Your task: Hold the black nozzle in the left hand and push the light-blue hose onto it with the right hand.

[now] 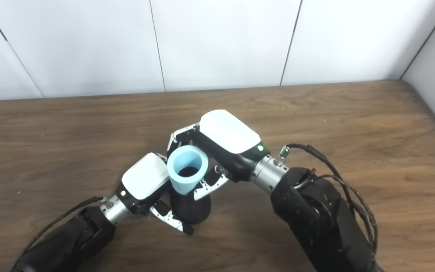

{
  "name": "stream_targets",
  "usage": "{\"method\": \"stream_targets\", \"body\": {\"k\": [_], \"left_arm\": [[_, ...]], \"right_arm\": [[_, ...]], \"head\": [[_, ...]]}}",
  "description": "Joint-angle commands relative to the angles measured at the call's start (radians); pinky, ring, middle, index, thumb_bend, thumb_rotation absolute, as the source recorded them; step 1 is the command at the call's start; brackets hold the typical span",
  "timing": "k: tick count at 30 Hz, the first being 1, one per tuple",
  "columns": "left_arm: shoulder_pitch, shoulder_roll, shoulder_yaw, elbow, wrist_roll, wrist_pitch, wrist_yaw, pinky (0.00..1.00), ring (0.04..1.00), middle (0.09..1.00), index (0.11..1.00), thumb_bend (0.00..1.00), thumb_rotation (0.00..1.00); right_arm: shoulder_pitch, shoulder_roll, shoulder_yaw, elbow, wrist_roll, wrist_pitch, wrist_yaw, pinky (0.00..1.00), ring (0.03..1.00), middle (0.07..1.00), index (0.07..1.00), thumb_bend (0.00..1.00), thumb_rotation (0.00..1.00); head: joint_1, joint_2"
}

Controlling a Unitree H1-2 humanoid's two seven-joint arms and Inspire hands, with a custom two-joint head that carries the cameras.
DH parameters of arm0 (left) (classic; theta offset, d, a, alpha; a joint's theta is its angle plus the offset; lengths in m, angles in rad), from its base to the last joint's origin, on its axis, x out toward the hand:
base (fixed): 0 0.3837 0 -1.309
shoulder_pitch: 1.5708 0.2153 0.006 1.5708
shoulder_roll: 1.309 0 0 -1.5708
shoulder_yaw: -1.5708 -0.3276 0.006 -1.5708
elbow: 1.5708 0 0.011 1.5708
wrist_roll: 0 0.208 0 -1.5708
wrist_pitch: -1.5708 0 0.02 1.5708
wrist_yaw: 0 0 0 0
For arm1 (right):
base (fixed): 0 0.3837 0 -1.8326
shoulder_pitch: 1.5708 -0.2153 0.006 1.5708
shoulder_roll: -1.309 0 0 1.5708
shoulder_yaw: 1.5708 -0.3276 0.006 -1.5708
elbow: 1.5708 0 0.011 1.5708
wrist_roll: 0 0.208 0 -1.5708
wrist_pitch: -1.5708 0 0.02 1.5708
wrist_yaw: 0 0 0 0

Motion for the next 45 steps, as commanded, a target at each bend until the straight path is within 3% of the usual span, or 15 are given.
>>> {"method": "stream_targets", "body": {"k": [1,5,7,8,9,12,13,17,26,32,34,39,40,41,45], "left_arm": [[0.064,0.008,-0.053,0.047,0.025,-0.047,-0.113,0.38,0.462,0.528,0.561,1.0,0.36],[0.054,0.003,-0.062,0.086,0.029,-0.105,-0.051,0.37,0.444,0.505,0.539,1.0,0.3],[0.045,0.004,-0.08,0.105,0.033,-0.124,-0.016,0.28,0.352,0.43,0.517,1.0,0.18],[0.04,0.005,-0.092,0.114,0.025,-0.128,0.003,0.27,0.327,0.408,0.498,0.72,0.11],[0.035,0.006,-0.105,0.123,0.014,-0.128,0.023,0.25,0.31,0.408,0.51,0.62,0.06],[0.023,0.01,-0.139,0.142,-0.011,-0.129,0.065,0.22,0.272,0.397,0.507,0.53,0.01],[0.019,0.011,-0.146,0.143,-0.013,-0.129,0.073,0.2,0.251,0.434,0.492,0.53,0.0],[0.006,0.014,-0.176,0.171,-0.007,-0.129,0.109,0.2,0.238,0.392,0.494,0.52,0.0],[-0.007,0.018,-0.199,0.185,-0.003,-0.128,0.13,0.21,0.256,0.394,0.498,0.52,0.0],[-0.001,0.015,-0.179,0.183,0.022,-0.128,0.131,0.16,0.207,0.389,0.486,0.52,0.0],[0.002,0.015,-0.171,0.175,0.024,-0.127,0.123,0.15,0.197,0.457,0.478,0.53,0.0],[0.004,0.01,-0.163,0.189,0.063,-0.126,0.152,0.12,0.168,0.47,0.475,0.53,0.0],[0.004,0.008,-0.162,0.193,0.072,-0.126,0.158,0.11,0.159,0.317,0.473,0.53,0.03],[0.004,0.007,-0.16,0.195,0.074,-0.126,0.159,0.1,0.156,0.264,0.473,0.52,0.04],[0.005,0.004,-0.155,0.201,0.078,-0.127,0.159,0.1,0.153,0.213,0.473,0.52,0.04]], "right_arm": [[0.029,-0.026,0.017,0.033,-0.009,0.012,0.053,0.2,0.339,0.442,0.532,0.51,0.0],[0.029,-0.026,0.018,0.03,-0.01,0.018,0.058,0.21,0.341,0.443,0.533,0.51,0.0],[0.028,-0.026,0.018,0.027,-0.01,0.022,0.061,0.21,0.343,0.443,0.533,0.51,0.0],[0.028,-0.027,0.019,0.026,-0.011,0.022,0.063,0.21,0.342,0.441,0.532,0.51,0.0],[0.027,-0.027,0.019,0.025,-0.011,0.021,0.063,0.2,0.34,0.44,0.531,0.51,0.0],[0.028,-0.027,0.018,0.026,-0.01,0.02,0.059,0.19,0.339,0.439,0.53,0.51,0.0],[0.028,-0.027,0.018,0.026,-0.009,0.02,0.058,0.2,0.339,0.439,0.53,0.51,0.0],[0.027,-0.027,0.019,0.026,-0.01,0.021,0.062,0.2,0.341,0.441,0.531,0.51,0.0],[0.027,-0.026,0.019,0.024,-0.008,0.025,0.062,0.21,0.345,0.442,0.533,0.51,0.0],[0.034,-0.026,0.018,0.024,-0.004,0.022,0.056,0.21,0.34,0.44,0.533,0.51,0.0],[0.037,-0.027,0.018,0.025,-0.001,0.019,0.054,0.21,0.34,0.444,0.536,0.51,0.0],[0.04,-0.029,0.02,0.023,-0.004,0.027,0.063,0.18,0.339,0.434,0.529,0.51,0.0],[0.039,-0.03,0.02,0.023,-0.006,0.028,0.065,0.18,0.34,0.433,0.528,0.51,0.0],[0.036,-0.031,0.022,0.022,-0.01,0.031,0.07,0.18,0.34,0.433,0.527,0.51,0.0],[0.029,-0.032,0.023,0.021,-0.01,0.046,0.083,0.17,0.34,0.431,0.525,0.51,0.0]], "head": [[-0.001,0.0],[-0.001,0.001],[-0.001,0.001],[-0.001,0.0],[-0.001,0.001],[0.0,0.0],[0.0,0.0],[-0.001,0.0],[-0.001,-0.001],[0.001,0.0],[0.001,0.0],[0.0,0.001],[0.0,0.001],[0.0,0.001],[0.001,0.001]]}}
